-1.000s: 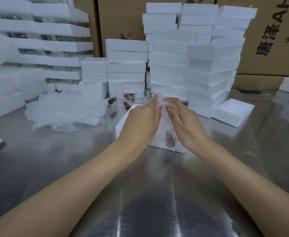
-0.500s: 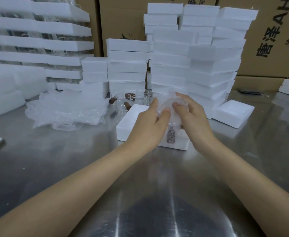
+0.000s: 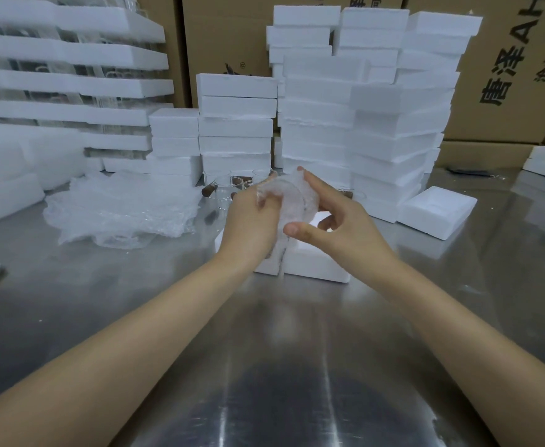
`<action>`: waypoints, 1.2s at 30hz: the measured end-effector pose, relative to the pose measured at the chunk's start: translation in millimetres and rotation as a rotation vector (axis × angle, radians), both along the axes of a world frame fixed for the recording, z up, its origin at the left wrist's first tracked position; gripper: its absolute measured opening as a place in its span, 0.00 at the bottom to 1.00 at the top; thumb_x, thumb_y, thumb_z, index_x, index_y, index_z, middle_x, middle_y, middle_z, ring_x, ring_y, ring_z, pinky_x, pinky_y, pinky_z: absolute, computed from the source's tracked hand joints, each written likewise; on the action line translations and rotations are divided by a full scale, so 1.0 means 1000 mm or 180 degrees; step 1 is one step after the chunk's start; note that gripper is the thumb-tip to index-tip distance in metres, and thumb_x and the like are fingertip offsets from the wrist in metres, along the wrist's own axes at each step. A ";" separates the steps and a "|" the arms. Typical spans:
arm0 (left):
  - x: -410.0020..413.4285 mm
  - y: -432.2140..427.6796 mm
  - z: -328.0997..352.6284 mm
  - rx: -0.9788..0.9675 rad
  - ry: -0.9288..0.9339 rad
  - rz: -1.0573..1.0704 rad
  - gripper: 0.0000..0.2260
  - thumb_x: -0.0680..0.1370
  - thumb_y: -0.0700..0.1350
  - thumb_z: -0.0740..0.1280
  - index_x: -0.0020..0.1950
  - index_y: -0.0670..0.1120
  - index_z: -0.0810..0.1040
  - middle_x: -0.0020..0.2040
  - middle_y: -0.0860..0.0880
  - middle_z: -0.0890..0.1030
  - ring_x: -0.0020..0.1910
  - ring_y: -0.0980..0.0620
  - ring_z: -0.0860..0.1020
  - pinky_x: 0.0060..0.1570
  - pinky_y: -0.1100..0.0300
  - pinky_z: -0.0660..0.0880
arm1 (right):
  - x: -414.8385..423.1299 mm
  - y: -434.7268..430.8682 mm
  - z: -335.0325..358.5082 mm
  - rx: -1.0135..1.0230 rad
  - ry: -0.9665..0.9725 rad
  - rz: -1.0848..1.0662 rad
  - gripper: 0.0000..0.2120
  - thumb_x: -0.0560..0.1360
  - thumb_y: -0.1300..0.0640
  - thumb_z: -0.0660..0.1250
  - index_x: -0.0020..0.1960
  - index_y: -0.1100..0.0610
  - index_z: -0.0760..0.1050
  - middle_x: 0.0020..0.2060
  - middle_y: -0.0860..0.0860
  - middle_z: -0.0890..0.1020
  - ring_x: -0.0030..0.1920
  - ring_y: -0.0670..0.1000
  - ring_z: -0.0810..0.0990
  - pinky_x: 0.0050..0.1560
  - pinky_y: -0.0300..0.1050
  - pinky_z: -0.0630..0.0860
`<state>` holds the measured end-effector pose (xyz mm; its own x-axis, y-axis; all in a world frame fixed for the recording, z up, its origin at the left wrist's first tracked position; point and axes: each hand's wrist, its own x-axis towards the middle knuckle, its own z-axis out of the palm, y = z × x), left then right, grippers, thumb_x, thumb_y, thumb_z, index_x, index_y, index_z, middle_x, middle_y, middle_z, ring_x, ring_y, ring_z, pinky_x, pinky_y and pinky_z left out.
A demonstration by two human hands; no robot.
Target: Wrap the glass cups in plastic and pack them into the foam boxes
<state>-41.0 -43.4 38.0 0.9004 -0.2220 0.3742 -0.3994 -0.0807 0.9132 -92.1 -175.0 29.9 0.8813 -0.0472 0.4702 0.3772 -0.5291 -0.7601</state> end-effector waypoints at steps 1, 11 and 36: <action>0.000 0.001 0.001 0.0061 -0.0150 0.0047 0.07 0.78 0.47 0.61 0.47 0.55 0.78 0.42 0.52 0.81 0.36 0.56 0.81 0.23 0.70 0.67 | 0.001 0.001 -0.002 -0.0005 0.0014 0.0011 0.38 0.64 0.39 0.74 0.70 0.33 0.62 0.61 0.41 0.77 0.53 0.54 0.78 0.55 0.52 0.77; 0.010 0.003 0.001 0.0512 0.0163 -0.0493 0.11 0.80 0.46 0.58 0.45 0.52 0.79 0.37 0.58 0.83 0.38 0.56 0.83 0.44 0.59 0.76 | 0.011 -0.011 -0.006 0.1558 0.0338 0.0557 0.36 0.66 0.54 0.74 0.71 0.49 0.64 0.56 0.51 0.82 0.59 0.52 0.79 0.67 0.52 0.70; -0.011 -0.010 -0.006 0.0398 -0.0178 0.0403 0.34 0.79 0.54 0.64 0.78 0.47 0.49 0.78 0.49 0.43 0.76 0.60 0.49 0.67 0.68 0.50 | 0.009 -0.002 -0.004 0.3173 0.0489 0.1202 0.29 0.71 0.63 0.63 0.70 0.69 0.60 0.55 0.64 0.76 0.55 0.59 0.79 0.54 0.50 0.79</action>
<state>-51.9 -52.9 31.9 0.9027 -0.1561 0.4009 -0.4286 -0.2452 0.8696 -83.5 -177.2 25.7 0.9655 -0.0604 0.2534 0.2502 0.4857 -0.8375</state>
